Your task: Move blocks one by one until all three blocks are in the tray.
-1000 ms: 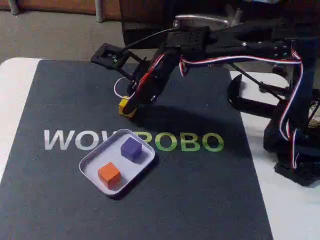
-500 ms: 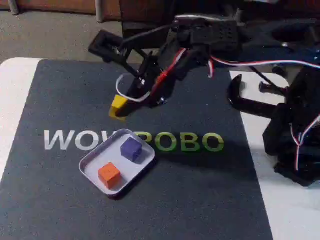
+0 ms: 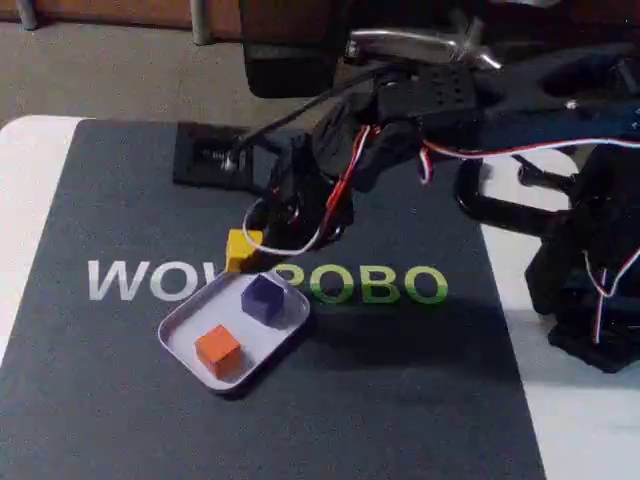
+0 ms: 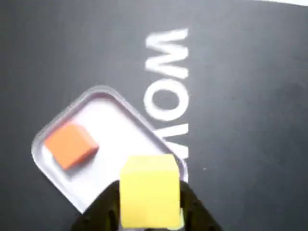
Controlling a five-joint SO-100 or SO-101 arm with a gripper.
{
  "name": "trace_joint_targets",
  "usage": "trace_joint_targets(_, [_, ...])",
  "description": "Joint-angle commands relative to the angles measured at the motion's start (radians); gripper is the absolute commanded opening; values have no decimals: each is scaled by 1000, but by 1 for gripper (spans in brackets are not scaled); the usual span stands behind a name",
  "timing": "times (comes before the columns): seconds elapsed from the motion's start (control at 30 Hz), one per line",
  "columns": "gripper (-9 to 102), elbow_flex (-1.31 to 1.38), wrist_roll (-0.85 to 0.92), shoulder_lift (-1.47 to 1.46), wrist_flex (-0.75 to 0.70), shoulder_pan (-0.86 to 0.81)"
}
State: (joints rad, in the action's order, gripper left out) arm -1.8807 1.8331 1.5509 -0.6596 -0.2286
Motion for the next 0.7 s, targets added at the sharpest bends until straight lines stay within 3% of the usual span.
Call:
trace_joint_targets(0.0, [5, 8, 51, 0, 15, 12])
trace_joint_targets(0.67, [7, 15, 118, -57, 101, 83])
